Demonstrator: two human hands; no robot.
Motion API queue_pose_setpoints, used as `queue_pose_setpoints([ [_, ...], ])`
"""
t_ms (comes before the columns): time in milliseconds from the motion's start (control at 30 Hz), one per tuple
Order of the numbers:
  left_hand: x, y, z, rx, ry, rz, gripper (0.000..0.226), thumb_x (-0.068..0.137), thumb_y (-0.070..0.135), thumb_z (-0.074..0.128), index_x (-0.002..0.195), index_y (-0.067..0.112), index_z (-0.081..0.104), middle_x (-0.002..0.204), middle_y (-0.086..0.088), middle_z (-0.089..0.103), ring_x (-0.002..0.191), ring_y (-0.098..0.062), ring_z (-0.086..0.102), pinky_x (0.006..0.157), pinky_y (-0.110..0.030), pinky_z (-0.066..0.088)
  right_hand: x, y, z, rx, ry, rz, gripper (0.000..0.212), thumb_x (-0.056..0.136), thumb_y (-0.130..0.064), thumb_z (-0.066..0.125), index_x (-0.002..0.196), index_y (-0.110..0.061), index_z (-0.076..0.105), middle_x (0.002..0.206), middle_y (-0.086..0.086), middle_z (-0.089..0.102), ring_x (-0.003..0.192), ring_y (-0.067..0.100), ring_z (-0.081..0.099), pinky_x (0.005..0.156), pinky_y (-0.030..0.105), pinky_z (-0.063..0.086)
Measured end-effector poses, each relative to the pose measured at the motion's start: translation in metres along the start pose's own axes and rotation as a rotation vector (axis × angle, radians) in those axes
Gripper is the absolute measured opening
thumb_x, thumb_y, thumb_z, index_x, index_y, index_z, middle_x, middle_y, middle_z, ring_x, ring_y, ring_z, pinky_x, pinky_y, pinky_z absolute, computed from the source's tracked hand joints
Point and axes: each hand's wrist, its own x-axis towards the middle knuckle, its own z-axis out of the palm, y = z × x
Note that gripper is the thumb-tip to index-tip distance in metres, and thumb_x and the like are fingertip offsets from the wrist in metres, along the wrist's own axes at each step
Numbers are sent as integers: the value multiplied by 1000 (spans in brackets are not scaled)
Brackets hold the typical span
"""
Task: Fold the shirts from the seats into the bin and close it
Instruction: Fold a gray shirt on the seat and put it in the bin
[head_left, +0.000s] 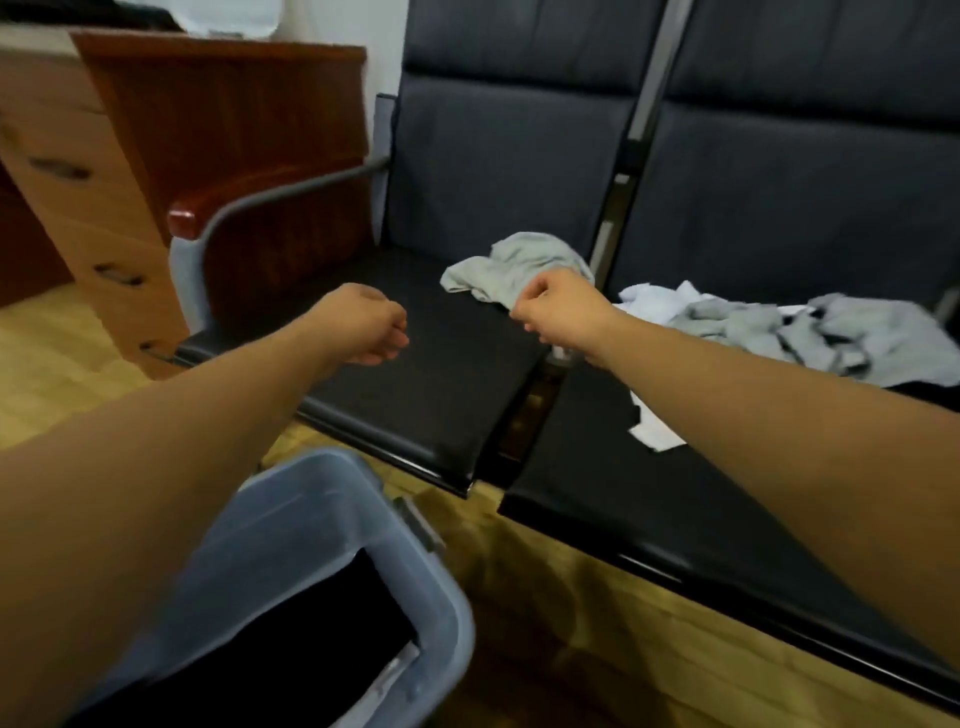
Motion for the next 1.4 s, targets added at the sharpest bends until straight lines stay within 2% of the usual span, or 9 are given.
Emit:
queue_pose_setpoints([
  [233,12,72,142,93,-248,191,14,95,14,56,96,4,66,94,-9,71,78,-15,65,69,-25,54,-27,136,-112,-382,97,205,20,89,-13,61,71,-10,52,75,14,60,75,26,59,59,27,41],
  [300,12,74,184,140,-296,245,16,92,15,60,97,1,67,96,-9,70,82,-19,66,74,-27,55,-31,174,-123,-436,117,277,15,90,-20,63,95,-8,57,94,10,57,86,27,59,69,30,47],
  [400,9,72,237,286,-384,378,33,92,24,64,124,20,65,121,-2,66,106,-19,63,94,-29,49,-30,213,-130,-394,280,262,61,89,-23,66,142,-13,38,142,17,33,115,36,54,96,39,47],
  [500,7,64,279,451,-565,472,60,97,34,61,153,31,38,158,1,38,140,-17,41,111,-25,30,-20,234,-136,-323,408,245,90,87,-27,71,155,-33,14,151,16,21,116,34,54,96,40,47],
  [700,16,48,313,679,-525,527,58,99,46,51,153,40,31,166,17,12,152,-3,7,123,-35,-3,3,263,-151,-527,356,316,23,94,-28,60,112,-14,59,112,11,64,105,33,60,77,36,45],
  [900,2,71,303,-59,-434,200,39,99,54,49,122,27,64,129,7,61,117,-11,55,94,-25,42,-33,220,-177,-47,533,-19,14,92,-26,63,89,-13,59,71,-5,60,65,11,56,64,32,46],
  [1033,-12,105,291,-585,-500,0,58,92,68,51,132,26,59,127,-9,64,115,-27,63,96,-46,54,-80,174,-195,225,462,-174,11,93,-21,65,94,-11,62,81,11,64,69,19,61,66,39,56],
  [1233,-70,157,270,-799,-780,174,40,96,49,51,117,17,65,102,-2,75,91,-14,72,83,-35,54,-135,128,-219,401,450,-224,6,95,-20,66,92,-15,65,78,1,64,65,10,60,57,25,54],
  [1400,-102,159,246,-773,-977,359,57,97,49,50,148,24,43,147,-8,54,135,-26,53,112,-51,41,-168,114,-233,402,521,-134,19,92,-14,67,102,-1,58,81,12,65,62,11,61,54,26,53],
])
